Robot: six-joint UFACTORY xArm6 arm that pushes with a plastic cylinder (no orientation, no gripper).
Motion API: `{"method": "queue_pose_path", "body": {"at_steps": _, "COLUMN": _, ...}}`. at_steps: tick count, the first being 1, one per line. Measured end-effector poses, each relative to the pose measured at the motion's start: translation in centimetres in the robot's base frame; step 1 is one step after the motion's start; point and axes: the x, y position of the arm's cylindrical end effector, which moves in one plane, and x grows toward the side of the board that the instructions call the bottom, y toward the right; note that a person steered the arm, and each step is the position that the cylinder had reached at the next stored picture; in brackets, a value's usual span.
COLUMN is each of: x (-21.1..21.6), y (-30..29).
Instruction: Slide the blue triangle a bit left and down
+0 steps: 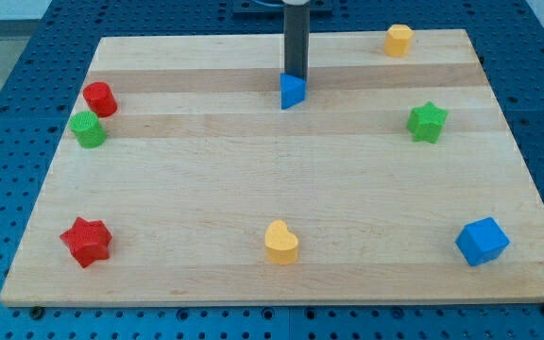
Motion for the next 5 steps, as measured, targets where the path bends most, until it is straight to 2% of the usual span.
{"method": "queue_pose_path", "body": {"at_steps": 1, "x": 2.2, "y": 2.1}}
{"method": "queue_pose_path", "body": {"at_steps": 3, "x": 2.9, "y": 3.4}}
{"method": "queue_pose_path", "body": {"at_steps": 5, "x": 3.2, "y": -6.0}}
